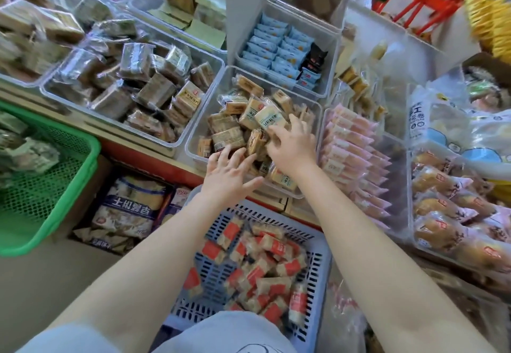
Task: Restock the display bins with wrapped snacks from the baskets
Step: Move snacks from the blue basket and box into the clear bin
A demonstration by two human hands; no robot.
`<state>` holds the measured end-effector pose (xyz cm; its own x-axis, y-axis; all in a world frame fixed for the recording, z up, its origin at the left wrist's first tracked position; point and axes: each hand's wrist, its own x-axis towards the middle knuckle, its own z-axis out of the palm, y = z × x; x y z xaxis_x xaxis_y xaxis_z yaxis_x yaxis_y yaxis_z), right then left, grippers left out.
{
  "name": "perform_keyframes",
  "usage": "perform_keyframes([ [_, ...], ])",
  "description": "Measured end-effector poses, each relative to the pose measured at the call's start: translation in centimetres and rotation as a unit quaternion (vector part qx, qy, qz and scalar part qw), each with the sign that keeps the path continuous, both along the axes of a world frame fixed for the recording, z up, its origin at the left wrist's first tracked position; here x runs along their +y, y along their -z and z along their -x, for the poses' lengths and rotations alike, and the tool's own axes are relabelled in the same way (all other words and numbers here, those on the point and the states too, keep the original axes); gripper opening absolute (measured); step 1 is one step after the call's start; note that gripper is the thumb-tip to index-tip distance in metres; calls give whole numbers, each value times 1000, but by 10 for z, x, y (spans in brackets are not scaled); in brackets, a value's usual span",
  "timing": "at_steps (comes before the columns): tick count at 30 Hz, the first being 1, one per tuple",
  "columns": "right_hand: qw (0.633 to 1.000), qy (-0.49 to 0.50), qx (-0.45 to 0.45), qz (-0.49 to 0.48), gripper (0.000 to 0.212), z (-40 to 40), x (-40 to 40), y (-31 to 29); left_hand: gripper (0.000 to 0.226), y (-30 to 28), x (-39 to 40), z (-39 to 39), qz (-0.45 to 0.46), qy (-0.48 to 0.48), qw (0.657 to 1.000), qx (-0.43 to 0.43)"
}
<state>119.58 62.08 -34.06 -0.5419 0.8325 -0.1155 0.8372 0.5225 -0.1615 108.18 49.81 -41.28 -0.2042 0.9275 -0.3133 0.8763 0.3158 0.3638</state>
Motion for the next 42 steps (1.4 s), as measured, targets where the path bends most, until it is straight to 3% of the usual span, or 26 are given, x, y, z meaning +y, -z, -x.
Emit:
perform_keyframes([
  [4, 982, 29, 183, -30, 32, -53, -38, -4, 75, -17, -3, 4, 25, -13, 999, -22],
  [6, 966, 72, 247, 1, 20, -101, -58, 4, 65, -33, 0, -11, -44, -51, 997, -42],
  [8, 957, 144, 249, 45, 17, -156, -78, 13, 46, -55, 3, -50, -174, -75, 979, -69],
  [10, 942, 226, 237, 75, 17, -215, -97, 25, 34, -74, 11, -106, -219, -51, 967, -117],
  [13, 902, 337, 257, 76, 18, -300, -114, 46, 28, -77, 23, -200, -120, 44, 973, -190],
  [15, 877, 406, 249, 57, 16, -355, -112, 55, 32, -62, 28, -260, -58, 111, 976, -179],
  [19, 826, 530, 194, 16, 35, -458, -97, 64, 67, -18, 20, -346, 40, 215, 968, -123],
  [24, 847, 503, 150, 87, 69, -523, -73, 85, 82, 8, 7, -377, 78, 310, 943, 87],
  [26, 856, 486, 148, 95, 63, -528, -67, 91, 83, 8, 5, -375, 101, 308, 941, 100],
  [30, 864, 477, 153, 40, 29, -521, -66, 94, 86, 3, 10, -371, 114, 304, 942, 85],
  [33, 860, 480, 171, 37, 30, -516, -72, 94, 85, -4, 16, -368, 118, 290, 949, 36],
  [35, 870, 468, 137, 67, 37, -511, -77, 92, 82, -11, 18, -363, 114, 265, 957, -25],
  [39, 851, 501, 151, 50, 24, -486, -88, 69, 63, -31, 14, -352, 93, 184, 969, -136],
  [41, 841, 497, 213, 21, 27, -456, -98, 46, 42, -42, 13, -342, 106, 85, 958, -252],
  [42, 840, 481, 252, 8, 29, -436, -104, 35, 35, -48, 12, -336, 126, 8, 931, -343],
])
